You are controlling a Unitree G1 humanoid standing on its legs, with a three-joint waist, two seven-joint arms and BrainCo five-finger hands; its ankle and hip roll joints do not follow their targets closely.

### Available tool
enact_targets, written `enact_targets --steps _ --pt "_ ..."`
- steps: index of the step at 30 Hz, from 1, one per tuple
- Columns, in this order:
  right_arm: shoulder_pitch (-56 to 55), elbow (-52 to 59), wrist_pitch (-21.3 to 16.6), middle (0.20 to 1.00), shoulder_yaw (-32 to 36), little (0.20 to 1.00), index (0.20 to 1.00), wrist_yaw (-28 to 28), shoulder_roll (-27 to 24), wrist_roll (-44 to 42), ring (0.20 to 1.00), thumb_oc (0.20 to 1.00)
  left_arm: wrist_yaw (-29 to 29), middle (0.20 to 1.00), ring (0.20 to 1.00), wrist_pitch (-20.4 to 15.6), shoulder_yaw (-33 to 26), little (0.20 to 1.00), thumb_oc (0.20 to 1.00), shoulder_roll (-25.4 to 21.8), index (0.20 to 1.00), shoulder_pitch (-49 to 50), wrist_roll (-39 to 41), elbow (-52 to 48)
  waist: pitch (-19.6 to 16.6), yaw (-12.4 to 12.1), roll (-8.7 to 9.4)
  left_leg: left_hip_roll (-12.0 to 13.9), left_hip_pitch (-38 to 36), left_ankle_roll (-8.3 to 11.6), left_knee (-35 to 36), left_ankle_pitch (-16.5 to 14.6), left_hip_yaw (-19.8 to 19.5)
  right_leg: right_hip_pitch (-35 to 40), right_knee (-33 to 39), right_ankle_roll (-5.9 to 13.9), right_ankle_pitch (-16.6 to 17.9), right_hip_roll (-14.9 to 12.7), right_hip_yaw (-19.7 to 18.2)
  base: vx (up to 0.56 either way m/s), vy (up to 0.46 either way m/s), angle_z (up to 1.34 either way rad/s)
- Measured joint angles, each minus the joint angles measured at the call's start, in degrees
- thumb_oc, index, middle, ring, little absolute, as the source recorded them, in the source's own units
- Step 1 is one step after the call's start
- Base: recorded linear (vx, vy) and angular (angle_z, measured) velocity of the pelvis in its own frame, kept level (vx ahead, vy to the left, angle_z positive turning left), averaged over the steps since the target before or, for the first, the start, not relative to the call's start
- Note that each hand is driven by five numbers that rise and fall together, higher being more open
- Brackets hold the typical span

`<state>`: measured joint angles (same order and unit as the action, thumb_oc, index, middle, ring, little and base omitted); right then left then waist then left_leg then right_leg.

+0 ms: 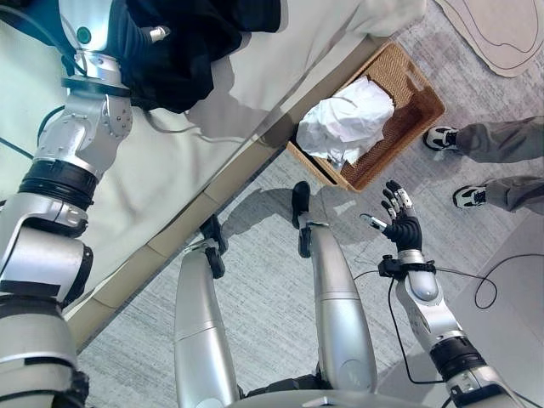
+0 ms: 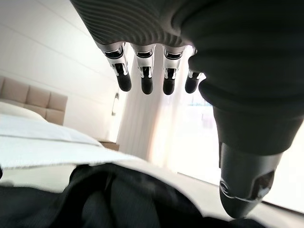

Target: Pick up clothes into the bucket

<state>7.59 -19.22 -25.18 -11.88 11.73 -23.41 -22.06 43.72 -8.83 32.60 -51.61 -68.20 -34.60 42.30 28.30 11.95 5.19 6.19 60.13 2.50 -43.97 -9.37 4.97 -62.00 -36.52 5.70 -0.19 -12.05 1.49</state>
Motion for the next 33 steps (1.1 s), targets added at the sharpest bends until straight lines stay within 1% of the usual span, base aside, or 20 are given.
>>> enact_targets --steps 2,4,5,6,7,8,9,12,13,14,15,17,23,27,29,33 --pt "0.18 0.95 -0.55 1.0 0.07 1.0 1.0 -0.14 0.02 -0.05 1.0 1.0 -1.94 1.0 1.0 -0.67 2.13 1.0 1.0 -0.66 1.0 -1.42 0.3 1.98 0.0 -0.06 0.0 0.05 0.73 -0.2 -0.39 -0.14 0.46 -1.0 -0.24 0.03 0.04 -0.04 -0.43 -0.02 0.007 -0.05" --pt "0.32 1.2 -0.77 1.0 0.12 1.0 1.0 -0.33 0.03 -0.05 1.0 1.0 -3.63 1.0 1.0 -1.18 2.99 1.0 1.0 -0.53 1.0 -2.46 0.85 5.26 0.0 -0.12 -0.01 0.02 1.15 -0.57 -0.5 -0.43 0.82 -1.58 -0.24 0.26 -0.1 -0.04 -0.83 -0.02 -0.003 -0.06" --pt "0.3 1.16 -0.8 1.0 0.16 1.0 1.0 -0.33 0.09 -0.06 1.0 1.0 -5.18 1.0 1.0 -1.65 3.46 1.0 1.0 -0.34 1.0 -3.03 2.8 8.25 -0.16 -0.02 -0.07 0.0 1.79 -0.64 -0.71 -0.51 1.0 -2.21 -0.29 0.32 -0.06 -0.07 -0.99 -0.02 -0.004 -0.04" --pt "0.06 1.26 -0.8 1.0 0.23 1.0 1.0 -0.28 0.07 -0.06 1.0 1.0 -6.25 1.0 1.0 -1.61 3.52 1.0 1.0 0.31 1.0 -3.53 3.89 10.3 -0.21 0.43 -0.07 0.01 2.12 -0.61 -0.79 -0.49 1.09 -2.55 -0.3 0.33 -0.04 -0.08 -1.05 0.0 0.0 0.0" --pt "0.03 1.14 -0.8 1.0 0.32 1.0 1.0 -0.31 0.17 -0.05 1.0 1.0 -8.72 1.0 1.0 -1.47 4.65 1.0 1.0 1.86 1.0 -5.47 6.2 15.98 -0.22 0.25 -0.08 -0.02 2.66 -0.67 -1.0 -0.53 1.06 -3.03 -0.53 0.34 -0.04 -0.12 -1.09 0.0 0.0 0.0" --pt "0.04 1.22 -0.8 1.0 0.45 1.0 1.0 -0.32 0.17 -0.04 1.0 1.0 -9.96 1.0 1.0 -1.41 4.66 1.0 1.0 2.09 1.0 -5.81 7.0 17.4 -0.22 0.27 -0.08 -0.1 3.12 -0.69 -1.03 -0.53 1.06 -3.49 -0.66 0.34 -0.04 -0.21 -1.1 0.0 0.0 0.0" --pt "-0.04 1.2 -0.8 1.0 0.75 1.0 1.0 -0.31 0.17 -0.05 1.0 1.0 -10.81 1.0 1.0 -1.34 4.63 1.0 1.0 2.29 1.0 -5.99 7.76 17.99 -0.27 0.83 -0.07 -0.11 3.56 -0.69 -1.14 -0.53 1.07 -3.92 -0.73 0.33 -0.03 -0.21 -1.14 -0.01 -0.007 0.03" --pt "0.01 1.15 -0.79 1.0 1.03 1.0 1.0 -0.71 0.19 -0.14 1.0 1.0 -14.1 1.0 1.0 -0.94 4.67 1.0 1.0 3.93 1.0 -8.43 9.23 21.95 -0.3 1.01 -0.08 -0.15 4.01 -0.7 -1.37 -0.46 1.03 -4.41 -1.12 0.03 0.17 -0.28 -1.18 0.0 0.0 0.0" --pt "0.0 1.07 -0.78 1.0 1.25 1.0 1.0 -0.99 0.19 -0.22 1.0 1.0 -15.02 0.884 0.884 -0.85 4.65 0.884 0.884 3.93 0.884 -8.74 9.46 22.32 -0.37 1.04 -0.16 -0.15 4.03 -0.69 -1.37 -0.47 1.04 -4.44 -1.11 0.04 0.16 -0.27 -1.18 0.0 0.0 0.0" --pt "0.0 1.03 -0.78 1.0 1.35 1.0 1.0 -1.19 0.2 -0.49 1.0 1.0 -15.65 0.451 0.451 -0.85 4.66 0.451 0.451 3.95 0.451 -8.89 9.52 22.65 -0.54 1.08 -0.21 -0.15 4.06 -0.71 -1.37 -0.53 1.05 -4.5 -1.09 0.08 0.14 -0.27 -1.2 0.0 0.0 0.0" --pt "-0.09 0.88 -0.77 1.0 1.35 1.0 1.0 -1.56 0.25 -1.17 1.0 1.0 -17.04 0.2 0.2 -0.86 4.64 0.2 0.2 4.04 0.2 -8.84 9.56 22.9 -1.74 1.08 -0.22 -0.14 4.67 -0.51 -1.37 -0.67 1.07 -5.22 -1.11 0.3 -0.02 -0.26 -1.25 0.0 0.0 0.0" --pt "-0.25 0.77 -0.74 1.0 1.76 1.0 1.0 -2.15 0.67 -2.18 1.0 1.0 -17.97 0.2 0.2 -0.96 4.53 0.2 0.2 4.19 0.2 -8.68 9.63 23.49 -3.57 1.15 -0.22 -0.07 5.51 -0.48 -1.49 -0.68 1.06 -6.06 -1.23 0.29 -0.01 -0.17 -1.26 0.0 0.0 0.0" --pt "-0.57 0.78 -0.75 1.0 1.95 1.0 1.0 -3.32 0.69 -3.13 1.0 1.0 -19.02 0.2 0.2 -1.23 4.58 0.2 0.2 4.5 0.2 -6.76 9.6 23.33 -7.46 1.11 -0.37 -0.08 5.56 -0.2 -1.34 -0.82 1.13 -6.17 -1.09 0.28 -0.03 -0.2 -1.28 0.0 0.0 0.0" --pt "-0.61 0.74 -0.75 1.0 1.96 1.0 1.0 -3.66 0.75 -3.41 1.0 1.0 -18.97 0.2 0.2 -1.78 4.34 0.2 0.2 4.48 0.2 -4.41 9.63 22.33 -8.2 0.88 -0.41 -0.29 5.1 -0.12 -0.84 -0.76 1.12 -5.76 -0.87 0.25 -0.04 -0.37 -1.28 0.0 0.003 0.01" --pt "-0.71 0.49 -0.75 1.0 1.94 1.0 1.0 -3.66 1.2 -3.37 1.0 1.0 -18.99 0.2 0.2 -2.21 3.93 0.2 0.2 4.49 0.2 -0.71 9.64 20.19 -8.18 0.4 -0.44 -0.35 3.31 0.03 0.01 -0.66 1.16 -3.91 -0.07 0.28 -0.05 -0.4 -1.19 0.0 0.0 0.0" --pt "-1.12 -0.16 -0.74 1.0 2.13 1.0 1.0 -2.85 1.35 -3.2 1.0 1.0 -18.96 0.2 0.2 -3.09 -2.12 0.2 0.2 5.17 0.2 8.99 9.66 9.89 -8.18 -0.74 -0.67 -1.06 -0.61 -0.23 2.61 -0.13 1.22 -0.1 1.56 0.42 -0.06 -0.91 -0.71 -0.04 0.018 0.09"
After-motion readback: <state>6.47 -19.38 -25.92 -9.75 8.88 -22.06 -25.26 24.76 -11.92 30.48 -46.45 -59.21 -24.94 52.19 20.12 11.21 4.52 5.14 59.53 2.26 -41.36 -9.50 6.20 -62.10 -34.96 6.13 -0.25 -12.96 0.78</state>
